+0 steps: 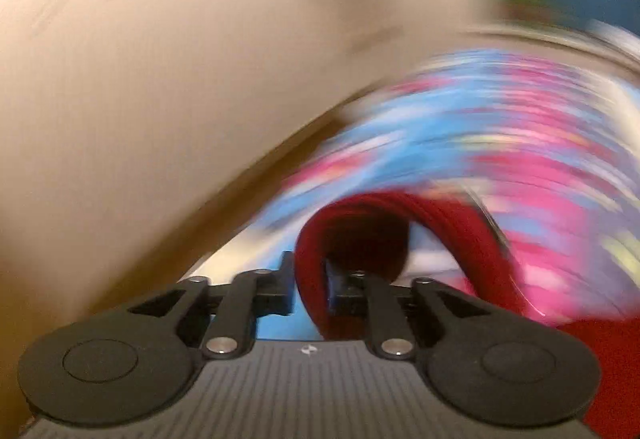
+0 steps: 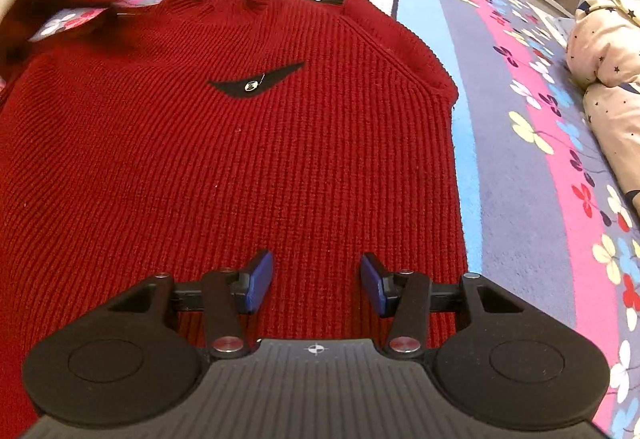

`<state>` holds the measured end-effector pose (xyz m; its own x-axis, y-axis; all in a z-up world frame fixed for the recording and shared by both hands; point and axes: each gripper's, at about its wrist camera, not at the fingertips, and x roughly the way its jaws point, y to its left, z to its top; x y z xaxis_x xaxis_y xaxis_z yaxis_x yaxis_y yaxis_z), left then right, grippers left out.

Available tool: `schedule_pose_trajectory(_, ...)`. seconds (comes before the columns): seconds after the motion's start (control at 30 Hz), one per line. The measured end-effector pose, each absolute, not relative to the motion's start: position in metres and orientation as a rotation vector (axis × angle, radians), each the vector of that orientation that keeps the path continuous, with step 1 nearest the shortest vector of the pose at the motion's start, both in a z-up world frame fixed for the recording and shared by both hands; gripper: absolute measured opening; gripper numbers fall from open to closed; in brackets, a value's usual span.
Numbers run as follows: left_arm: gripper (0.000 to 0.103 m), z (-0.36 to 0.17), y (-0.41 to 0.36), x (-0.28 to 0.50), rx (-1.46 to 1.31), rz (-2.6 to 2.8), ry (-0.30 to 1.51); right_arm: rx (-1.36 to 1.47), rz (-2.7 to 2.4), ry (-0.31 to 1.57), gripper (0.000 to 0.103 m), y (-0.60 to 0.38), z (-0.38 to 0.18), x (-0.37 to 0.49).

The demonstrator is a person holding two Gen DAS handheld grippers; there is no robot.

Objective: Fold small clothes

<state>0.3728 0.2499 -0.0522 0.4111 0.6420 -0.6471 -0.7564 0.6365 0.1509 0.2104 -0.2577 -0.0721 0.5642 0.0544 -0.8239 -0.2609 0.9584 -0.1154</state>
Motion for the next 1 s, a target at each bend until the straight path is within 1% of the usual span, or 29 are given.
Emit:
schedule_pose_trajectory(0.03, 0.027, -0.056, 0.273, 0.360, -0.250, 0.936, 0.781, -0.239, 0.187, 0.955, 0.051, -0.257, -0.072, 0.210)
schedule_pose_trajectory(0.07, 0.036, -0.060, 0.286, 0.346, -0.282, 0.926, 0.807, -0.243, 0.186, 0.953, 0.051, -0.256, -0.072, 0.209)
schedule_pose_trajectory(0.13, 0.044, -0.059, 0.283, 0.319, -0.236, 0.883, 0.776, -0.247, 0.184, 0.952, 0.051, -0.255, -0.072, 0.209)
schedule_pose_trajectory(0.17, 0.059, -0.058, 0.277, 0.305, -0.218, 0.857, 0.753, -0.245, 0.184, 0.951, 0.051, -0.256, -0.073, 0.209)
schedule_pose_trajectory(0.2, 0.066, -0.059, 0.273, 0.290, -0.240, 0.831, 0.723, -0.242, 0.182, 0.951, 0.051, -0.256, -0.073, 0.208)
schedule_pose_trajectory(0.3, 0.066, -0.067, 0.262, 0.263, -0.360, 0.684, 0.652, -0.242, 0.175, 0.947, 0.051, -0.257, -0.073, 0.208)
schedule_pose_trajectory(0.37, 0.066, -0.073, 0.247, 0.264, -0.381, 0.553, 0.664, -0.254, 0.169, 0.937, 0.051, -0.255, -0.073, 0.206)
schedule_pose_trajectory(0.43, 0.066, -0.083, 0.230, 0.281, -0.377, 0.411, 0.689, -0.265, 0.163, 0.926, 0.051, -0.253, -0.073, 0.204)
schedule_pose_trajectory(0.5, 0.066, -0.085, 0.204, 0.289, -0.346, 0.300, 0.661, -0.258, 0.157, 0.910, 0.051, -0.253, -0.073, 0.203)
schedule_pose_trajectory(0.63, 0.065, -0.092, 0.157, 0.301, -0.290, 0.046, 0.678, -0.153, 0.139, 0.856, 0.050, -0.267, -0.066, 0.211)
schedule_pose_trajectory(0.67, 0.063, -0.098, 0.146, 0.307, -0.270, -0.021, 0.702, -0.104, 0.126, 0.831, 0.050, -0.273, -0.062, 0.214)
schedule_pose_trajectory(0.7, 0.055, -0.105, 0.135, 0.311, -0.234, -0.056, 0.728, -0.046, 0.110, 0.798, 0.050, -0.281, -0.057, 0.219)
schedule_pose_trajectory(0.73, 0.051, -0.114, 0.123, 0.313, -0.169, -0.063, 0.768, 0.019, 0.090, 0.755, 0.050, -0.291, -0.051, 0.225)
schedule_pose_trajectory(0.77, 0.041, -0.125, 0.111, 0.317, -0.076, -0.051, 0.835, 0.071, 0.072, 0.719, 0.050, -0.300, -0.047, 0.230)
schedule_pose_trajectory(0.8, 0.039, -0.140, 0.102, 0.322, 0.014, -0.032, 0.905, 0.134, 0.039, 0.676, 0.050, -0.313, -0.043, 0.239)
schedule_pose_trajectory(0.83, 0.039, -0.154, 0.096, 0.324, 0.088, -0.012, 0.962, 0.180, 0.009, 0.646, 0.050, -0.324, -0.042, 0.246)
schedule_pose_trajectory(0.87, 0.038, -0.160, 0.094, 0.326, 0.106, -0.009, 0.968, 0.225, -0.019, 0.623, 0.051, -0.336, -0.042, 0.255)
schedule_pose_trajectory(0.9, 0.036, -0.161, 0.093, 0.329, 0.093, -0.009, 0.966, 0.277, -0.047, 0.610, 0.051, -0.349, -0.045, 0.266)
schedule_pose_trajectory(1.0, 0.036, -0.163, 0.095, 0.335, 0.069, -0.004, 0.975, 0.451, -0.036, 0.642, 0.055, -0.381, -0.061, 0.300)
